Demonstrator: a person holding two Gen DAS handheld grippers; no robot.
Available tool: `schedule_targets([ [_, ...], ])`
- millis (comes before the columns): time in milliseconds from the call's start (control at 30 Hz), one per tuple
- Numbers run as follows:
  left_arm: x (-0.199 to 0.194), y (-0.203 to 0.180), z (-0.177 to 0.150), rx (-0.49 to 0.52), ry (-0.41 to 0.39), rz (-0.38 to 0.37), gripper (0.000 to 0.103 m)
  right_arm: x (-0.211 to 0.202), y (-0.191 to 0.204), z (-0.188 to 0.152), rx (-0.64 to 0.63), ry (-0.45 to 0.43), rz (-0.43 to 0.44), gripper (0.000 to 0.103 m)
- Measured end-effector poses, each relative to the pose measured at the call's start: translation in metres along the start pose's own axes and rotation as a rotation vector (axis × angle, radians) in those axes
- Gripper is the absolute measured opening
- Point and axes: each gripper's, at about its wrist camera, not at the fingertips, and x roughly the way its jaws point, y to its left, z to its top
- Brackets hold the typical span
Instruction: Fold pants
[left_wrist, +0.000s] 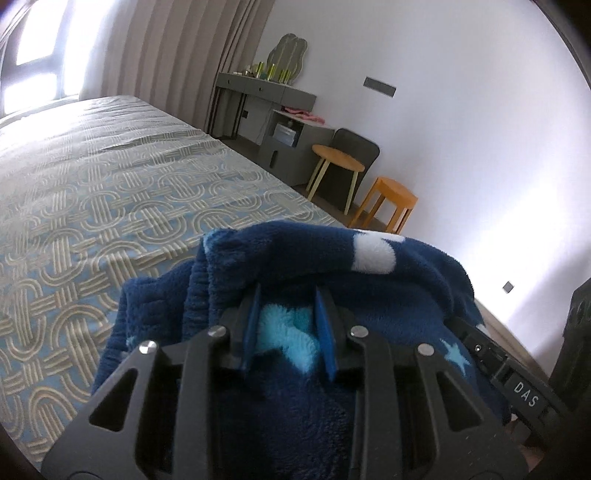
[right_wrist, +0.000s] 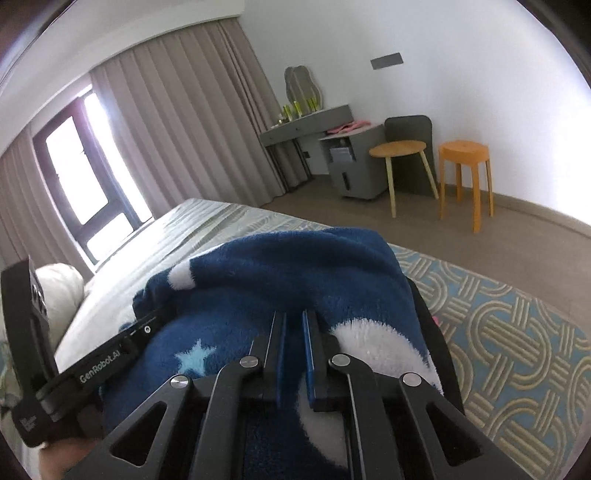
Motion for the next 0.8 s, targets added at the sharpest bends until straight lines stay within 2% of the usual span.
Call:
schedule_targets([
  [100,-0.003,-0.012,0.005,0.050,0.036,0.030,0.032,0.000,0.005,0.006,-0.017,0.035,-0.029,0.006],
  [200,-0.020,-0.024,0.020,0.073,0.128,0.043,0.035,0.002,0.015,0.017,-0.044,0.111,-0.092,0.006],
  [267,-0.039,-0.030,0.027,0.038,0.161,0.043,0.052,-0.005,0.024,0.031,-0.052,0.170,-0.141,0.006],
  [300,-0.051,-0.033,0.030,0.017,0.163,0.063,0.069,-0.013,0.027,0.038,-0.033,0.190,-0.151,0.011],
  [333,-0.066,-0.037,0.033,0.001,0.150,0.093,0.076,-0.025,0.029,0.044,-0.008,0.194,-0.157,0.013],
  [467,-0.141,-0.057,0.034,0.007,0.062,0.058,0.082,-0.100,0.047,0.055,0.010,0.133,-0.098,0.022],
  [533,-0.178,-0.069,0.027,0.042,0.032,0.056,0.083,-0.130,0.057,0.050,-0.019,0.124,-0.087,0.036],
  [567,-0.194,-0.073,0.024,0.059,0.021,0.059,0.084,-0.149,0.063,0.044,-0.030,0.114,-0.072,0.053],
  [600,-0.210,-0.075,0.019,0.073,0.007,0.068,0.092,-0.170,0.068,0.039,-0.037,0.096,-0.058,0.072],
  [633,-0.228,-0.077,0.015,0.089,-0.007,0.080,0.099,-0.187,0.072,0.034,-0.048,0.082,-0.045,0.078],
  [667,-0.250,-0.077,0.009,0.097,-0.032,0.094,0.101,-0.205,0.078,0.028,-0.064,0.068,-0.029,0.082],
  [733,-0.283,-0.073,-0.002,0.108,-0.074,0.111,0.102,-0.240,0.089,0.014,-0.101,0.052,-0.021,0.084],
  [800,-0.314,-0.070,-0.014,0.109,-0.099,0.136,0.102,-0.272,0.098,-0.001,-0.119,0.049,-0.017,0.092],
])
